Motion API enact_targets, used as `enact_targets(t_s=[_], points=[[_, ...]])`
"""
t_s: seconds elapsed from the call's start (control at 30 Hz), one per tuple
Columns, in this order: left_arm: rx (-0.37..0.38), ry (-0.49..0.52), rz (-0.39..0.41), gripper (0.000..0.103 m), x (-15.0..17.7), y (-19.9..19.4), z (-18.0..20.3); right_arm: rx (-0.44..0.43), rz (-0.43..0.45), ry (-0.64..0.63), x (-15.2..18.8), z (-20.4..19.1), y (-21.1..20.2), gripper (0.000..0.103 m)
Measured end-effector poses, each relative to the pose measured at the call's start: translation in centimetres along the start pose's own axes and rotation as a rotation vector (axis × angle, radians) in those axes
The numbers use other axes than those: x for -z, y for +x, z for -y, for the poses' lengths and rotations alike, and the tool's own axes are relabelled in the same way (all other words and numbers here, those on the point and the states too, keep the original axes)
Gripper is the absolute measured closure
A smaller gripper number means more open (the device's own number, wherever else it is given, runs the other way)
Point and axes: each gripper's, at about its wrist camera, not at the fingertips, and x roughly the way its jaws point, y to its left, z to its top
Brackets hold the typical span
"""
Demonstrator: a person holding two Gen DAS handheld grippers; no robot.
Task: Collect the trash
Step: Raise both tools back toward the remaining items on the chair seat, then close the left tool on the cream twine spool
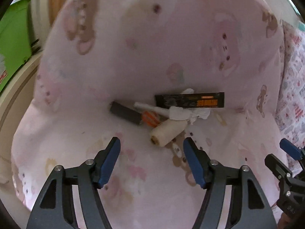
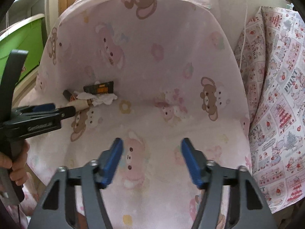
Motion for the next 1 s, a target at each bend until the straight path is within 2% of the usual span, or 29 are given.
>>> enact_targets(t_s=[0.03,0.1,0.13,0.2,0.27,0.37,0.47,0.5,0.53,0.6,0.63,0.73,0.77,0.8,0.87,0.9,1.0], points=[[-0.009,0.015,0.008,0.037,0.0,0.2,0.3,-0.009,-0.007,0.003,0.0,0.1,0.1,0.052],[-0.037,0.056,0.060,0.038,0.0,0.0,1.3,-0.018,-0.029,0.028,0.2,0.3,0.5,0.067],[-0.060,0.071,0.069,0.038,0.0,0.1,1.6,-0.008,-0.038,0.038,0.3,0.4,0.6,0.069],[-0.110,0.075,0.065,0.052,0.0,0.5,2.0,0.021,-0.048,0.056,0.5,0.7,0.8,0.077],[-0.087,0.071,0.057,0.054,0.0,0.9,2.1,0.029,-0.044,0.071,0.5,0.9,0.8,0.081],[-0.058,0.071,0.062,0.056,0.0,1.1,2.3,0.012,-0.040,0.089,0.4,1.3,0.7,0.081],[0.020,0.075,0.003,0.056,-0.2,1.8,2.5,0.019,-0.050,0.075,0.3,1.3,0.8,0.081],[0.023,0.074,0.003,0.057,-0.5,1.9,2.4,0.023,-0.052,0.073,0.2,1.4,0.8,0.081],[0.023,0.071,0.001,0.059,-0.5,1.9,2.3,0.028,-0.050,0.076,0.2,1.4,0.8,0.081],[0.033,0.064,-0.009,0.076,-0.6,1.7,2.1,0.035,-0.051,0.083,0.2,1.6,0.9,0.080],[0.052,0.057,-0.016,0.077,-0.5,1.6,1.9,0.035,-0.053,0.084,0.1,1.6,0.9,0.080],[0.069,0.004,-0.012,0.077,-0.2,0.3,0.5,0.047,-0.056,0.090,0.1,1.8,1.0,0.074],[0.077,-0.006,-0.016,0.077,0.0,-0.3,0.1,0.051,-0.052,0.093,0.1,1.9,0.9,0.067],[0.075,-0.009,-0.028,0.077,0.1,-0.9,-0.2,0.057,-0.046,0.098,0.0,1.9,0.8,0.056],[0.024,0.013,-0.052,0.077,0.5,-2.0,-0.2,0.061,-0.017,0.112,-0.1,2.0,0.3,0.040],[0.000,0.027,-0.050,0.077,0.8,-2.9,-0.1,0.055,-0.001,0.118,-0.2,2.0,0.1,0.035],[-0.020,0.012,-0.020,0.077,1.0,-5.6,-0.6,-0.007,0.041,0.133,-0.9,1.8,-0.6,0.035]])
